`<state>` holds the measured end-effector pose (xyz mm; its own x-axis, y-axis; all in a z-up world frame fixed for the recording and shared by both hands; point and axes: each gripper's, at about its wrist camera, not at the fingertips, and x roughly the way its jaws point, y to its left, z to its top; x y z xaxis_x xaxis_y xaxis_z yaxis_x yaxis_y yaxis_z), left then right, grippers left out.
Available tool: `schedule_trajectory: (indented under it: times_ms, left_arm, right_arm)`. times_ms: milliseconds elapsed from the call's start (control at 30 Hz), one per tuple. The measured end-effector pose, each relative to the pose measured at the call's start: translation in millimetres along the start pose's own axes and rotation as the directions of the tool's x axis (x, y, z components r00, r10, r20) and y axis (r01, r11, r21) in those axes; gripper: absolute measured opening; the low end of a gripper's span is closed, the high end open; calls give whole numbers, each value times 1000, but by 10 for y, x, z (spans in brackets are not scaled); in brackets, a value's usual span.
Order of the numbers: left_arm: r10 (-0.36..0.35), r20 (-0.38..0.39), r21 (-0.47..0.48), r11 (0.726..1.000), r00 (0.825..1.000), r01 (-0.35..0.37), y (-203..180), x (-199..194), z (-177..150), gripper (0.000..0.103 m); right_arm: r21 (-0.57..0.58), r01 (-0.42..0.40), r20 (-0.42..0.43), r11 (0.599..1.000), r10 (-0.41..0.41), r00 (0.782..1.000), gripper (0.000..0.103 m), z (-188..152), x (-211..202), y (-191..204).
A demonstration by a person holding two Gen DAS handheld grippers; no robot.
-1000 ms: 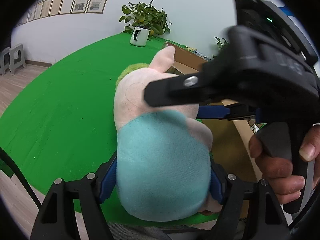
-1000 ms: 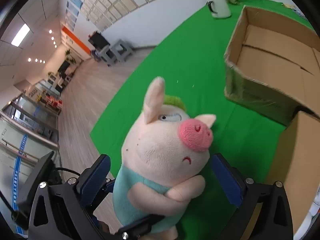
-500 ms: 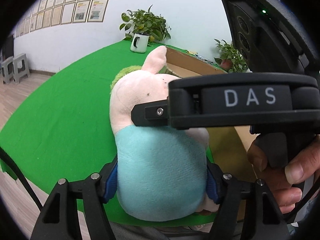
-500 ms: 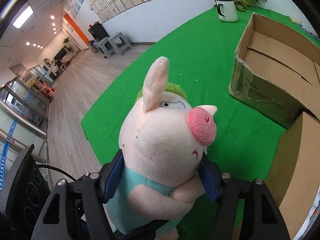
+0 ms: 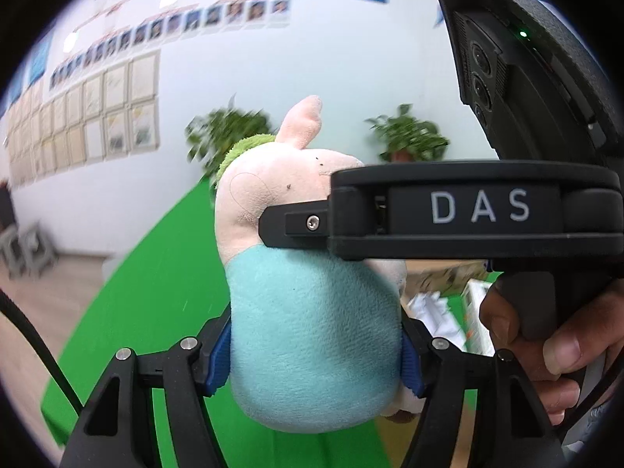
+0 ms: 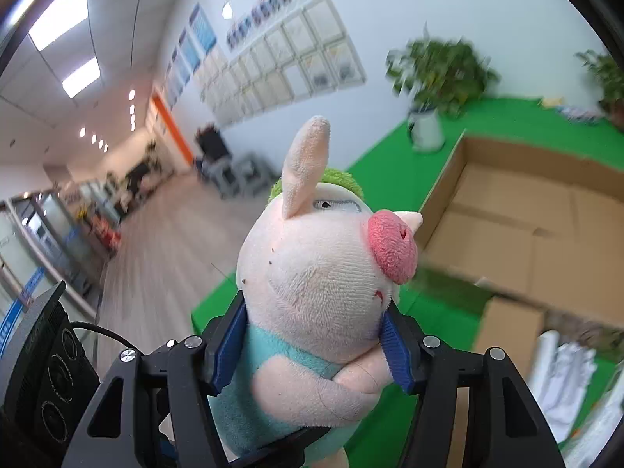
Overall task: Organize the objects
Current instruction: 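Carry the plush pig with the left gripper over the large cardboard box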
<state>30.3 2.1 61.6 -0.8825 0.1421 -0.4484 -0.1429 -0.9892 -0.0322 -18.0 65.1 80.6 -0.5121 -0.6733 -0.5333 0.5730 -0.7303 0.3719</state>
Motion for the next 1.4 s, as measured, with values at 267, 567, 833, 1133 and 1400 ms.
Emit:
schedule_trajectory:
  times_ms: [267, 567, 833, 1133, 1400]
  left_arm:
    - [-114, 102, 131, 986, 988, 100, -338, 24, 604, 67]
    - [-175, 185, 203, 970, 967, 137, -198, 254, 1456, 67]
    - [-175, 143, 200, 969, 974, 145, -242, 447, 1529, 67]
    - [-103, -73, 124, 986, 992, 111, 164, 1271, 1095, 67]
    - [-59, -346, -21, 998, 937, 55, 637, 2134, 251, 67]
  right_arm:
    - [34, 101, 193, 994, -106, 976, 59, 705, -1059, -717]
    - [12, 146, 323, 989, -142, 936, 60, 1913, -1697, -824]
    - [35, 143, 307, 989, -146, 940, 60, 2788, -1606, -1078]
    - [129, 53, 130, 990, -70, 989, 60, 2919, 219, -1938]
    - [334, -21, -127, 942, 67, 990, 60, 2208, 1825, -2765]
